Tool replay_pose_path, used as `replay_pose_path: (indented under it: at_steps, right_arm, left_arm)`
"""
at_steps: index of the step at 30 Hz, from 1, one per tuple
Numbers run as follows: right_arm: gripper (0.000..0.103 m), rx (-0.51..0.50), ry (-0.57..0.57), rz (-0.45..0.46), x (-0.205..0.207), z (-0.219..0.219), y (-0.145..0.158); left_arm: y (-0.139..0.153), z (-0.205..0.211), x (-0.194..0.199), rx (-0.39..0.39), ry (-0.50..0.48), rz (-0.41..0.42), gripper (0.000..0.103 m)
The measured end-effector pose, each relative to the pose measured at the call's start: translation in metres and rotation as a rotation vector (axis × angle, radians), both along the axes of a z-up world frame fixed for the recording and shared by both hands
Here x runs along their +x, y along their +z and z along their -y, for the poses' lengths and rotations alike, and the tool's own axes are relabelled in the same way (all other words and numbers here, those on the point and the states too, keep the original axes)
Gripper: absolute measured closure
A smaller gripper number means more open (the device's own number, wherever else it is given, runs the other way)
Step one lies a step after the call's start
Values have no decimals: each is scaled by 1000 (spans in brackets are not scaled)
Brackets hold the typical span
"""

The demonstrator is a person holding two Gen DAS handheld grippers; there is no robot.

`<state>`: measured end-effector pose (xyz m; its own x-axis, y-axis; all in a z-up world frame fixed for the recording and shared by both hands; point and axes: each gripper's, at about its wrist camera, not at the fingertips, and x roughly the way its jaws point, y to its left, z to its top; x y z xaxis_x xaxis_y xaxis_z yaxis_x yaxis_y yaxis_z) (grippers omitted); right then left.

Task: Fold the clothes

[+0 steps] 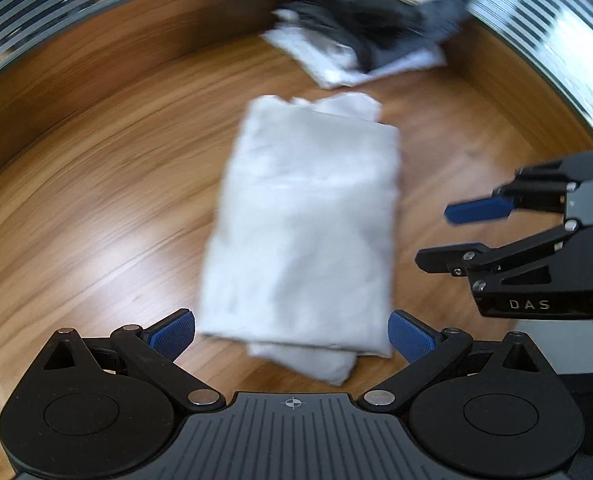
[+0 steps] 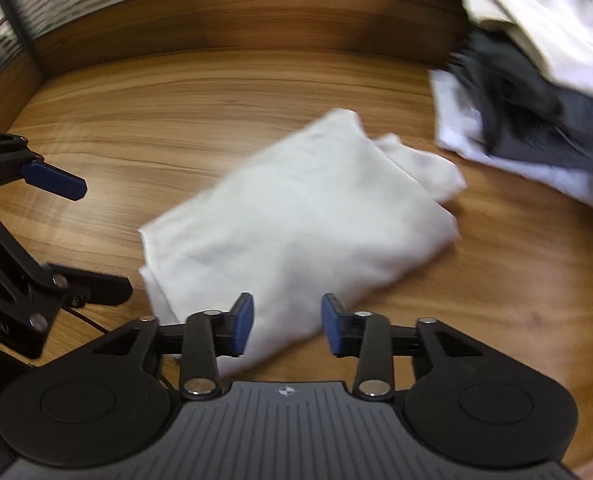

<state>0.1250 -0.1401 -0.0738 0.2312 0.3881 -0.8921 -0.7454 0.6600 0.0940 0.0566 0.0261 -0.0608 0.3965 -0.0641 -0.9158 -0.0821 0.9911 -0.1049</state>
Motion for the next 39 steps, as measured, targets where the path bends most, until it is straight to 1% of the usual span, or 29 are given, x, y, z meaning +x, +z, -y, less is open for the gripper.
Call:
replay_pose_path:
  at_steps: [1,2,3,4,8,10,11,12,13,16,17,18,19,20,21,22,24,25,28,30,31,34,37,39]
  right_arm:
    - [36,-5,-29,6,-1,10,-1]
    - [25,-10,-59,10,0,17,-3]
    - [20,-12,-90,12,0,26,-5]
    - [19,-16,-121,11,-2,35,-5]
    - [17,-63,-233,7,-2,66,-10]
    - [17,-66,-290,-1,0,82,-12]
    - [17,-64,-319,-7,1,90,-13]
    - [16,-57,-350,-16,2,98,-12]
    - [16,-50,-373,-24,2,105,-11]
    - [15,-53,-418,-33,2,120,-11]
    - [15,-59,-425,-33,1,122,-11]
    - [15,-65,-432,-33,1,125,-11]
    - [15,-72,-439,-33,1,127,-12]
    - [15,-73,-444,-34,1,129,-12]
    - [14,-74,-444,-34,1,129,-12]
    - [14,-75,-443,-32,2,129,-12]
    - [14,-78,-439,-31,2,128,-13]
    - [14,-80,-436,-31,3,126,-13]
    - [13,-89,-424,-30,2,122,-14]
    - [13,-97,-409,-29,1,116,-16]
    - [13,-99,-398,-28,2,112,-16]
    - [13,-105,-365,-24,3,99,-19]
    - [13,-107,-326,-20,4,85,-22]
    - [13,-109,-294,-15,4,74,-23]
  left_arm:
    - [-4,8,5,3,-33,6,0]
    - [-8,15,8,1,-57,9,0]
    - [-12,21,12,-1,-80,12,1]
    - [-16,28,15,-2,-104,16,2]
    - [-33,59,31,44,-187,34,3]
    - [-42,74,39,68,-228,43,18]
    - [-47,80,43,101,-246,34,23]
    - [-53,86,48,141,-264,20,31]
    - [-58,88,52,173,-273,13,34]
    - [-68,91,60,234,-273,9,34]
    - [-70,90,63,238,-268,8,35]
    - [-73,90,66,242,-260,10,41]
    - [-72,88,66,242,-251,16,53]
    - [-72,87,66,241,-242,23,57]
    - [-71,85,66,241,-233,30,64]
    - [-70,84,66,240,-223,37,75]
    - [-59,73,64,167,-173,91,86]
    - [-52,66,61,140,-150,113,89]
    - [-30,44,51,95,-55,179,92]
    - [-16,20,44,53,41,217,95]
    - [-9,7,39,29,92,233,99]
    - [4,-42,24,-73,273,258,100]
    - [8,-82,5,-74,413,277,101]
    - [7,-105,-11,-29,497,273,101]
